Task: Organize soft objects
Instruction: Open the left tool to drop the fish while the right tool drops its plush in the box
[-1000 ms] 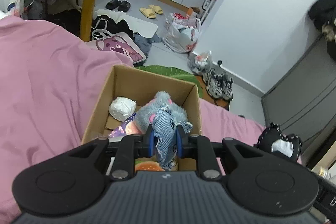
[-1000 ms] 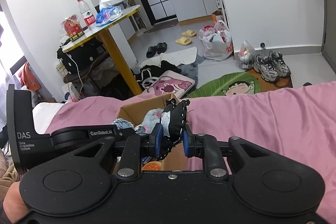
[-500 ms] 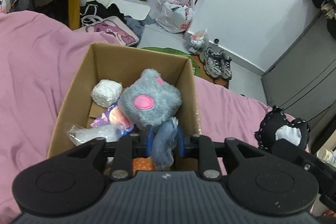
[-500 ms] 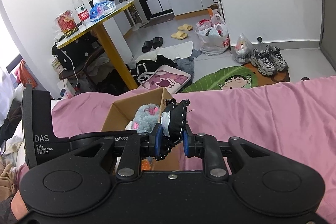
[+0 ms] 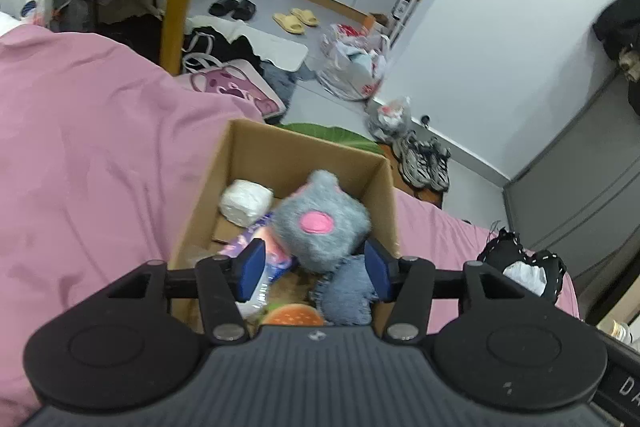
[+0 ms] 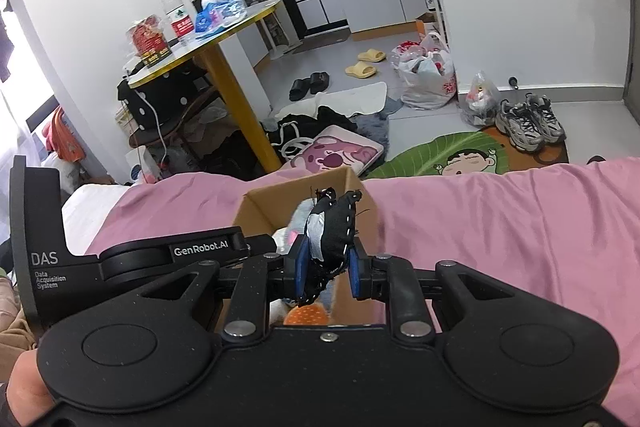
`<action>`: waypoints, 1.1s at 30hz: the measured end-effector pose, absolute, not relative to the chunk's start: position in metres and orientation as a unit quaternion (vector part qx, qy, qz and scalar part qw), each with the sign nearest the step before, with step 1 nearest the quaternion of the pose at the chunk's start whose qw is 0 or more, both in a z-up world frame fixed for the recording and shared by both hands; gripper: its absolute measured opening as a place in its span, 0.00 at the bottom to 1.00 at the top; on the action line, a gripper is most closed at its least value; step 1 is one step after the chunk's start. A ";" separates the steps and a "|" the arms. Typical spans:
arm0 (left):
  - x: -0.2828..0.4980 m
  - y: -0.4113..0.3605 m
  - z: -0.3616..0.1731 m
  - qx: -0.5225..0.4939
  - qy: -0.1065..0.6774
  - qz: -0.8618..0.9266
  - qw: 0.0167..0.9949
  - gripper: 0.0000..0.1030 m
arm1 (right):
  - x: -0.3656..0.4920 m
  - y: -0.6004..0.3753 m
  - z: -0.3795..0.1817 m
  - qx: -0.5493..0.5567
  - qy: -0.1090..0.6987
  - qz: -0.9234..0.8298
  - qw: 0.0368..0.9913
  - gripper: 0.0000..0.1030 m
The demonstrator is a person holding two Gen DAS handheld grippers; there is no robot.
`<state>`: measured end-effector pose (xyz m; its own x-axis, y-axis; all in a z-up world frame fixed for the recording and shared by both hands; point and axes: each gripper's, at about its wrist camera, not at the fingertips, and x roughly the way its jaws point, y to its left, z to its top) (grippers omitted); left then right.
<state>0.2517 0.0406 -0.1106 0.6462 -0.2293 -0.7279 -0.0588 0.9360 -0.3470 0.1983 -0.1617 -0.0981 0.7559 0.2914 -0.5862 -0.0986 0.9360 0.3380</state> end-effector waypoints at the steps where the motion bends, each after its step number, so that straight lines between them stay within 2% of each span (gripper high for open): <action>1: 0.251 0.044 -0.110 -0.176 0.418 -0.045 0.890 0.52 | 0.198 -0.159 -0.098 0.143 0.333 0.106 0.926 0.20; 13: 0.250 0.076 -0.105 -0.198 0.414 -0.013 0.888 0.53 | 0.209 -0.127 -0.102 0.128 0.348 0.111 0.922 0.20; 17: 0.248 0.087 -0.104 -0.211 0.405 -0.011 0.889 0.58 | 0.213 -0.119 -0.108 0.124 0.357 0.110 0.919 0.20; 26: 0.253 0.109 -0.110 -0.240 0.410 -0.004 0.880 0.59 | 0.225 -0.104 -0.125 0.116 0.380 0.109 0.911 0.20; 29: 0.255 0.110 -0.111 -0.242 0.409 -0.007 0.880 0.59 | 0.228 -0.098 -0.128 0.107 0.384 0.113 0.910 0.25; 30: 0.255 0.111 -0.111 -0.242 0.410 -0.008 0.880 0.59 | 0.228 -0.096 -0.128 0.100 0.383 0.110 0.912 0.33; 31: 0.256 0.111 -0.112 -0.243 0.411 -0.009 0.879 0.59 | 0.226 -0.095 -0.128 0.094 0.381 0.103 0.914 0.45; 33: 0.258 0.111 -0.114 -0.241 0.414 -0.010 0.878 0.59 | 0.223 -0.096 -0.129 0.088 0.379 0.097 0.916 0.48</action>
